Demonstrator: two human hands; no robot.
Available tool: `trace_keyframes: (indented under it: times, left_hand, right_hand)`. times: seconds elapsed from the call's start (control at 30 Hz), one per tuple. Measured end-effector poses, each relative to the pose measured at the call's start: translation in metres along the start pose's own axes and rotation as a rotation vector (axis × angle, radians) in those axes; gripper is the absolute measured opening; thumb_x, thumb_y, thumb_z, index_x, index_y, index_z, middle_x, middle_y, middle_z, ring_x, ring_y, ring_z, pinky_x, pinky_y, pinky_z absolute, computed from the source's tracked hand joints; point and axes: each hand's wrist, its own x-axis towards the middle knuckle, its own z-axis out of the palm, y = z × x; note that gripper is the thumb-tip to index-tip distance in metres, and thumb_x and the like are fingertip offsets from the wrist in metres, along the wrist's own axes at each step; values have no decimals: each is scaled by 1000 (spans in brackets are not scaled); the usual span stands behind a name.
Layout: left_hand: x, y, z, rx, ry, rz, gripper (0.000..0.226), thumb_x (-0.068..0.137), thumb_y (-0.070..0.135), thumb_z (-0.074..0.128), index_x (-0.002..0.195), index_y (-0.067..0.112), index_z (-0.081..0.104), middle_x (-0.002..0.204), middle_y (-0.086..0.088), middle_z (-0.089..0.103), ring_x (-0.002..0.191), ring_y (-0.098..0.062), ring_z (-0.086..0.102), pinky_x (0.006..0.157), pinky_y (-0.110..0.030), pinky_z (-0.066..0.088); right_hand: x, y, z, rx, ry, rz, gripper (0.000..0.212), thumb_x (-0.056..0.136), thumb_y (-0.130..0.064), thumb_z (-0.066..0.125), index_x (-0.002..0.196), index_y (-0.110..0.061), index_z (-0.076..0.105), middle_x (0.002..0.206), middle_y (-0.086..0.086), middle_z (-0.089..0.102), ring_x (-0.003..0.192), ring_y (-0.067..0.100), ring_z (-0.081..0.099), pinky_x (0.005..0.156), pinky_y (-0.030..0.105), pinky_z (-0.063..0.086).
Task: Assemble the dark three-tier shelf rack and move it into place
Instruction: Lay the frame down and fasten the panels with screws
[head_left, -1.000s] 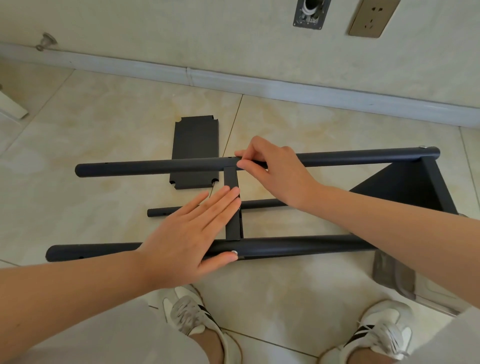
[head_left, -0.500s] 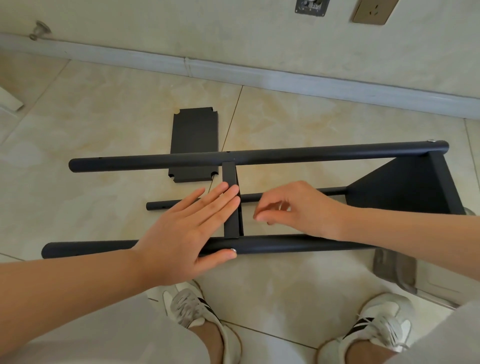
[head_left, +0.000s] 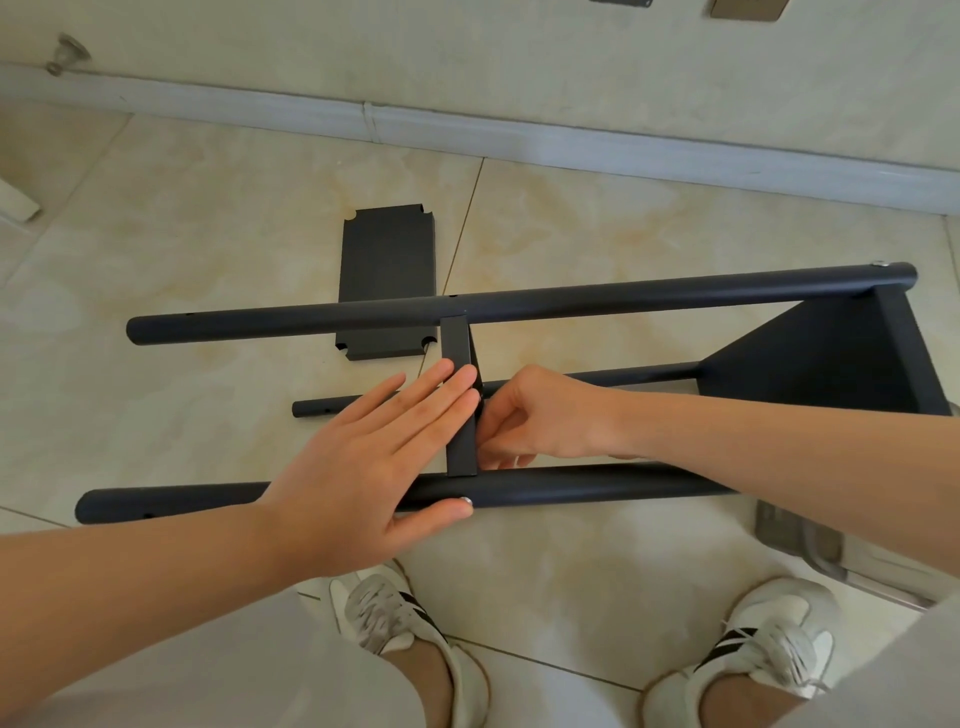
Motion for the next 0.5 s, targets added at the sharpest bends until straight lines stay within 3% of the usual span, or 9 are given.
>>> trace_keyframes:
  times: [0.2, 0.5]
  left_hand:
    - [0, 0, -1, -2, 8, 4, 76, 102, 62, 33, 156, 9, 28, 165, -6, 24, 155, -20, 16, 123, -38, 20]
    - [0, 1, -1, -15, 10, 0, 76, 102, 61, 35, 156, 8, 29, 165, -6, 25, 155, -20, 16, 123, -37, 20]
  right_hand:
    - [1, 2, 4, 87, -4, 17, 14, 85, -13, 67, 77, -19, 76, 70, -7, 72, 66, 0, 64, 63, 14, 53]
    - [4, 2, 4, 93, 3, 46, 12, 86, -13, 64, 84, -12, 76, 73, -7, 74, 69, 0, 67, 66, 14, 54]
